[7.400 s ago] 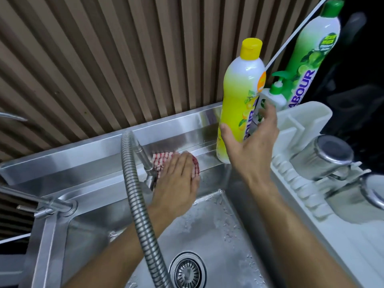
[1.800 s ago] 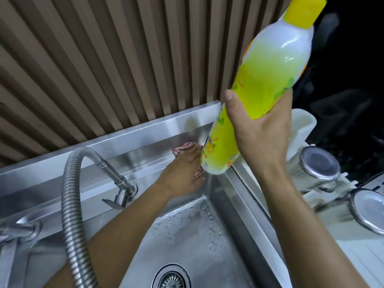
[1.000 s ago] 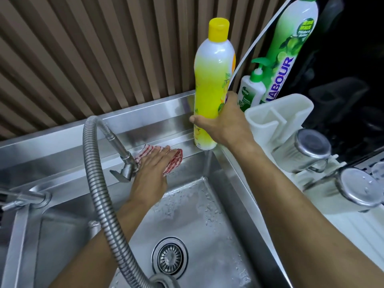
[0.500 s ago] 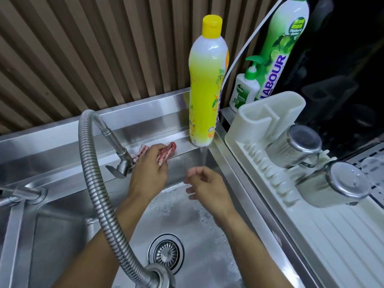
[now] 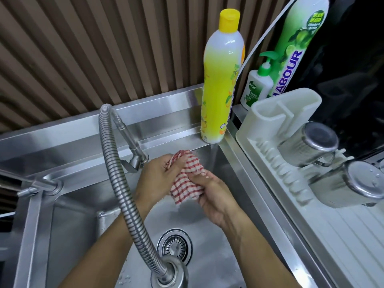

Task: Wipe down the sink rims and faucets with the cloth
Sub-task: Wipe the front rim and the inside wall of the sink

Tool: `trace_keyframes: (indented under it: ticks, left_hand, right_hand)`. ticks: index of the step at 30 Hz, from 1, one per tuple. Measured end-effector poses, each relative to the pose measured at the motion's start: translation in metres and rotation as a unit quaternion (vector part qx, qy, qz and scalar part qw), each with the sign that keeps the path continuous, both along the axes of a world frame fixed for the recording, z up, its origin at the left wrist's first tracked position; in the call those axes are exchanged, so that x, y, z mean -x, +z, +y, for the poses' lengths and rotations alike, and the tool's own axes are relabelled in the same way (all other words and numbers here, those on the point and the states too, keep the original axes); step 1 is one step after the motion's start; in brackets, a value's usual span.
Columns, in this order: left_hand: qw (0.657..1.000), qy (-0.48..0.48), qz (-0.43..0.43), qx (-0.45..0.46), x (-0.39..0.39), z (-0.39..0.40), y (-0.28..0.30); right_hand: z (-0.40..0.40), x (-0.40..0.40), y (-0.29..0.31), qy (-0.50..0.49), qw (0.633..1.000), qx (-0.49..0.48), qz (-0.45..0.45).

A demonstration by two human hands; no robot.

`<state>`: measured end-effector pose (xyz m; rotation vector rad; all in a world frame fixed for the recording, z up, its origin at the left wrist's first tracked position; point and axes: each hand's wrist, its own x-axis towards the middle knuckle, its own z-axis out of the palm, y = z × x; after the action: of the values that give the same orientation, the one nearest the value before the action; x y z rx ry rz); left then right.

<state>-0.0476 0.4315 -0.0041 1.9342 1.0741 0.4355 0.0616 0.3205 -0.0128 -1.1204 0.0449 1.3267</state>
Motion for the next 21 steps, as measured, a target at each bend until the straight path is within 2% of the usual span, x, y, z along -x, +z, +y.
trace_keyframes:
  ticks: [1, 3, 5, 6, 7, 8, 10, 12, 13, 14, 16, 19, 21]
  left_hand:
    - [0.994, -0.025, 0.059, -0.088, 0.001, 0.001, 0.002]
    - [0.981, -0.038, 0.105, -0.161, -0.002, 0.004, 0.006]
    - [0.984, -0.029, 0.08, -0.159, -0.009, 0.009, 0.008]
    - [0.983, -0.037, 0.067, -0.168, -0.013, 0.014, 0.006]
    - [0.977, -0.056, 0.074, -0.192, -0.015, 0.022, 0.002]
    - [0.969, -0.08, 0.091, -0.217, -0.017, 0.029, -0.007]
    - [0.945, -0.126, 0.171, -0.25, -0.018, 0.043, -0.03]
    - [0.91, -0.146, 0.253, -0.294, -0.016, 0.048, -0.052]
    - [0.898, -0.142, 0.27, -0.316, -0.016, 0.047, -0.06]
    - [0.893, -0.135, 0.275, -0.329, -0.016, 0.047, -0.064]
    - [0.888, -0.133, 0.279, -0.342, -0.017, 0.048, -0.065]
    - [0.873, -0.149, 0.283, -0.368, -0.014, 0.05, -0.065]
    - [0.871, -0.15, 0.286, -0.371, -0.012, 0.052, -0.066]
  right_hand:
    - [0.001, -0.002, 0.005, -0.006, 1.0, 0.014, -0.001]
    - [-0.003, -0.013, 0.022, -0.04, 0.998, 0.026, -0.035]
    - [-0.016, -0.029, 0.045, -0.095, 0.981, 0.022, -0.165]
    - [-0.024, -0.037, 0.058, -0.112, 0.955, 0.031, -0.272]
    - [-0.03, -0.044, 0.07, -0.119, 0.911, 0.036, -0.393]
    - [-0.035, -0.048, 0.075, -0.114, 0.851, 0.04, -0.511]
    - [-0.036, -0.055, 0.057, -0.044, 0.692, 0.098, -0.714]
    - [-0.034, -0.052, 0.013, 0.088, 0.533, 0.213, -0.814]
    - [-0.032, -0.048, -0.01, 0.139, 0.491, 0.24, -0.826]
    - [-0.03, -0.044, -0.028, 0.173, 0.466, 0.256, -0.829]
    - [-0.021, -0.045, -0.05, 0.181, 0.428, 0.272, -0.843]
    - [-0.011, -0.057, -0.05, 0.191, 0.366, 0.289, -0.864]
    - [-0.009, -0.062, -0.048, 0.222, 0.346, 0.281, -0.867]
